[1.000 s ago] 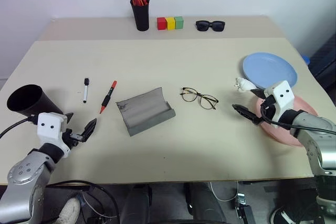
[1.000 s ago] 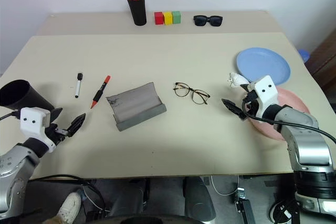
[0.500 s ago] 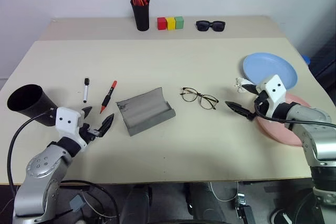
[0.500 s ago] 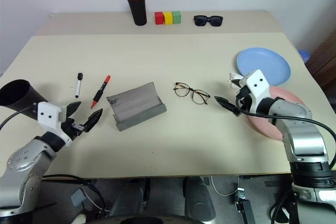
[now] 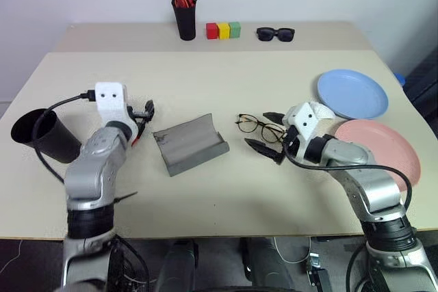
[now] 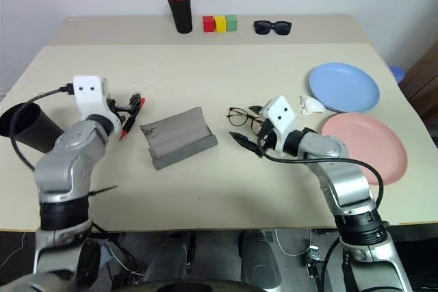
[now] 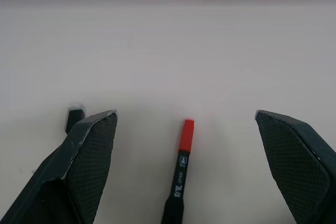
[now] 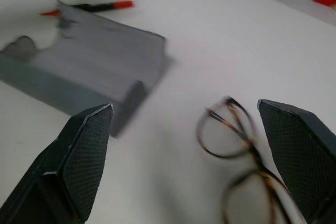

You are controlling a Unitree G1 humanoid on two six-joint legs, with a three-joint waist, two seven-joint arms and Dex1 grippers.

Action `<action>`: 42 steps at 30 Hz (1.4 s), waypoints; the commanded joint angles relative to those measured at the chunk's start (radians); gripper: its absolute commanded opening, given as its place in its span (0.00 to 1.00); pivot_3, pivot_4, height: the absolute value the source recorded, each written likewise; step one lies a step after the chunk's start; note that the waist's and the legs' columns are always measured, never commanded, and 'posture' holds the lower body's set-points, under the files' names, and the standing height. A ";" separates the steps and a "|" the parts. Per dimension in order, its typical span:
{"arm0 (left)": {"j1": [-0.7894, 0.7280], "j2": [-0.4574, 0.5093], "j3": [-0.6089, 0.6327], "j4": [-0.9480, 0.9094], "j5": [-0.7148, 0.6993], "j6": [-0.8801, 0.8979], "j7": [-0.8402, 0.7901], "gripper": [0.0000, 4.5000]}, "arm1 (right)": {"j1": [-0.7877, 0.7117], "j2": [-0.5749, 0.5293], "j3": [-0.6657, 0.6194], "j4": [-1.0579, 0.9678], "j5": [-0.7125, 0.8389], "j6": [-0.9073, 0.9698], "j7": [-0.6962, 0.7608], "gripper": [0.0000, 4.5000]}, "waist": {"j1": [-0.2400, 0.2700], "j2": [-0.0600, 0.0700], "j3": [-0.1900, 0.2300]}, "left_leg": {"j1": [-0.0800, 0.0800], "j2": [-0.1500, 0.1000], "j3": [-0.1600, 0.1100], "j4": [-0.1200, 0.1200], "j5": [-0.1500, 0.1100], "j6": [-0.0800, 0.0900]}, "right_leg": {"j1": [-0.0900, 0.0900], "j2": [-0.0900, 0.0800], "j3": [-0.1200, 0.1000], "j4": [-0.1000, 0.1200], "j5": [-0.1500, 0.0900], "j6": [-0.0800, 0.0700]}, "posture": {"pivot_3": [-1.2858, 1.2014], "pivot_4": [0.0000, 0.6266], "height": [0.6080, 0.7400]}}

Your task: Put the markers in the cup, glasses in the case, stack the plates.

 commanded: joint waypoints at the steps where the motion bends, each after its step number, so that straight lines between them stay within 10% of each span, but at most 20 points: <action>1: -0.071 0.049 -0.009 0.074 0.020 0.173 0.002 0.96 | -0.010 0.015 0.040 -0.110 0.007 0.017 -0.006 1.00 | -0.005 0.000 0.000 | 0.000 0.000 0.000 -0.001 0.000 0.000 | 0.000 0.000 0.000 0.000 0.000 0.000 | 0.52 0.24 1.00; 9: -0.224 0.098 -0.007 0.309 0.001 0.368 -0.083 0.91 | -0.033 0.072 0.112 -0.116 -0.002 0.010 -0.019 1.00 | 0.001 0.000 0.000 | 0.001 0.000 -0.001 -0.002 0.000 -0.001 | 0.000 0.000 0.000 0.000 0.000 0.000 | 0.52 0.24 1.00; 16: -0.214 0.111 0.005 0.321 0.020 0.355 -0.105 0.21 | -0.060 0.112 0.146 -0.095 -0.009 -0.010 -0.020 1.00 | -0.005 0.000 0.000 | 0.002 0.000 -0.001 -0.003 0.001 -0.001 | 0.000 0.000 0.000 0.001 0.000 0.000 | 0.52 0.24 1.00; 18: -0.175 0.096 0.005 0.241 0.062 0.070 -0.090 0.01 | -0.069 0.117 0.149 -0.084 -0.008 -0.021 -0.011 1.00 | -0.004 0.000 0.000 | 0.002 0.000 -0.001 -0.003 0.001 -0.002 | 0.000 0.000 0.000 0.001 0.000 0.000 | 0.52 0.24 1.00; 25: -0.117 0.118 0.203 0.009 0.114 -0.558 0.003 0.01 | -0.112 0.154 0.168 -0.047 -0.006 -0.053 0.014 1.00 | -0.001 -0.003 0.001 | -0.004 0.000 0.000 -0.003 0.004 -0.007 | -0.006 -0.002 0.000 0.000 0.001 -0.001 | 0.52 0.24 1.00; 29: 0.003 0.220 0.272 -0.014 0.261 -0.638 0.092 0.01 | -0.181 0.216 0.148 0.008 0.020 -0.066 0.007 1.00 | -0.007 0.000 -0.001 | -0.001 0.000 0.001 -0.006 0.004 -0.007 | -0.006 -0.001 0.001 0.002 0.001 -0.001 | 0.52 0.24 1.00; 42: 0.300 0.072 0.380 -0.128 0.198 -0.682 0.091 0.01 | -0.259 0.305 0.183 0.095 0.045 -0.094 0.070 1.00 | 0.021 -0.005 -0.003 | -0.001 0.000 -0.001 -0.002 0.004 -0.007 | -0.003 -0.001 -0.001 0.000 0.001 -0.002 | 0.52 0.24 1.00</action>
